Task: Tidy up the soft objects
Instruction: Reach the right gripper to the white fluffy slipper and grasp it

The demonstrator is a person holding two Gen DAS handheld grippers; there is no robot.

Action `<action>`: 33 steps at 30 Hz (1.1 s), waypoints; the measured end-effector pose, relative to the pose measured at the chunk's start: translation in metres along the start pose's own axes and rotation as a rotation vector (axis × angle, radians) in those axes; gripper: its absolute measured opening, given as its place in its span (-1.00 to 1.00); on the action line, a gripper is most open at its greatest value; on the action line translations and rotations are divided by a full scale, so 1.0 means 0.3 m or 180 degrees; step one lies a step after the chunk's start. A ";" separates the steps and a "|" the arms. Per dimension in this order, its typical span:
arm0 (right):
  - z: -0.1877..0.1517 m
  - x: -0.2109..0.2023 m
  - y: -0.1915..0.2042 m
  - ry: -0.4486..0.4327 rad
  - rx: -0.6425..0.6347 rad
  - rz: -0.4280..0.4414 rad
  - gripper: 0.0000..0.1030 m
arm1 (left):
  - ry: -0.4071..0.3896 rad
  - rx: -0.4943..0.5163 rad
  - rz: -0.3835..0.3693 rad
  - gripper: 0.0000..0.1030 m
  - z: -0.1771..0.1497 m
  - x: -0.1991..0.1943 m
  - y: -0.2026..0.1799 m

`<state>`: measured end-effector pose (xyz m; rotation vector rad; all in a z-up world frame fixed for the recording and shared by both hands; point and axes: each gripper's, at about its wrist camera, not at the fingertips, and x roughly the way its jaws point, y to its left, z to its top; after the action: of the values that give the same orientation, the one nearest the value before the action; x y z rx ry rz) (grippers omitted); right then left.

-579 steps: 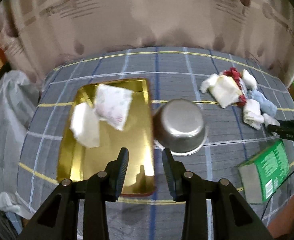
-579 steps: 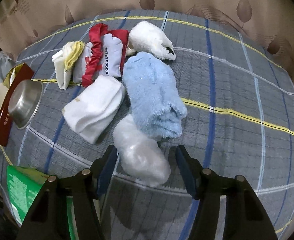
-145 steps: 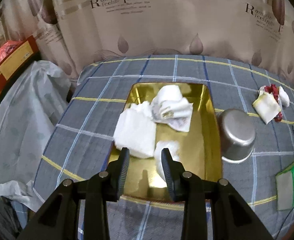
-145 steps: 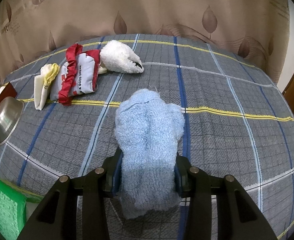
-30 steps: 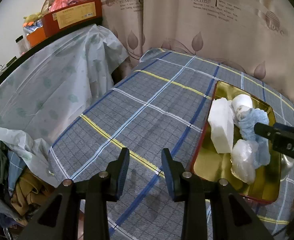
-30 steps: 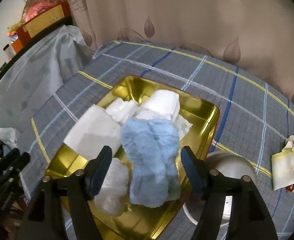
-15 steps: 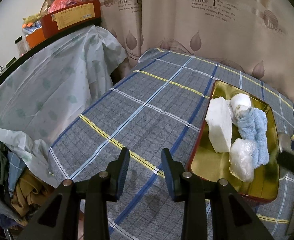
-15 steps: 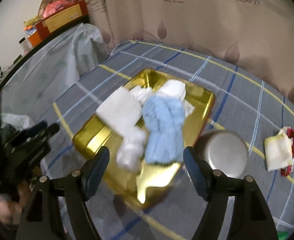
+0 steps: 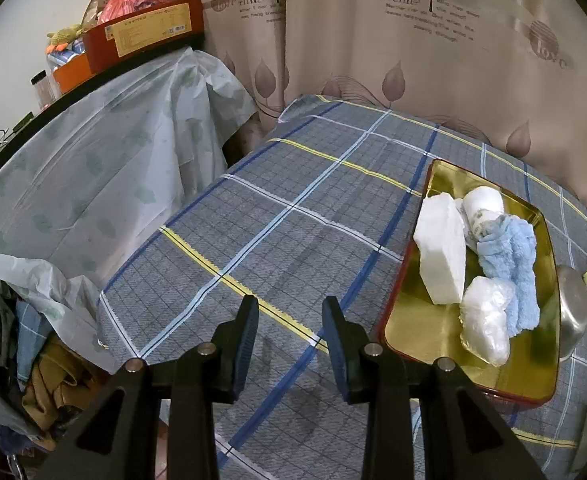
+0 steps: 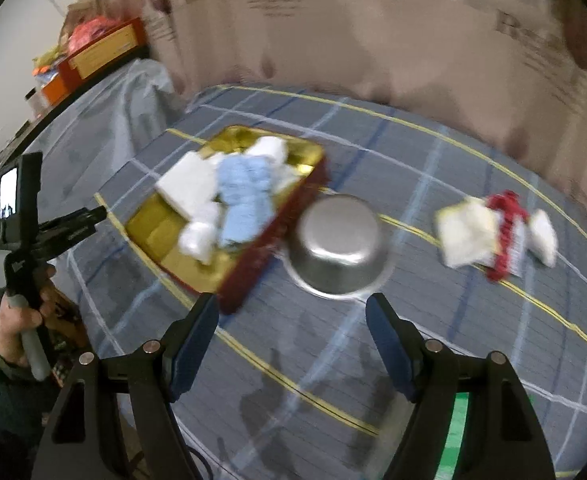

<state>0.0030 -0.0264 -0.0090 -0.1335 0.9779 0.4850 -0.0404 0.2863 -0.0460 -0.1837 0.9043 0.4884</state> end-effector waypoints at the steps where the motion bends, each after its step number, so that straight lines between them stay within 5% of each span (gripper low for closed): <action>1: -0.010 -0.024 -0.038 -0.0026 0.0048 -0.0076 0.42 | -0.0003 0.0011 0.0014 -0.35 -0.001 -0.001 -0.002; 15: -0.041 -0.148 -0.542 -0.0239 0.0624 -0.0734 0.42 | -0.0091 0.0139 0.0037 -0.35 -0.004 -0.006 -0.028; 33: 0.083 0.187 -1.048 0.0144 0.1180 -0.0601 0.37 | -0.0300 0.0596 -0.0049 -0.35 0.067 -0.128 -0.202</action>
<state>0.1900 -0.2779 -0.0746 0.0969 1.0719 0.1230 -0.0169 0.2276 -0.0063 0.0028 0.8504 0.3924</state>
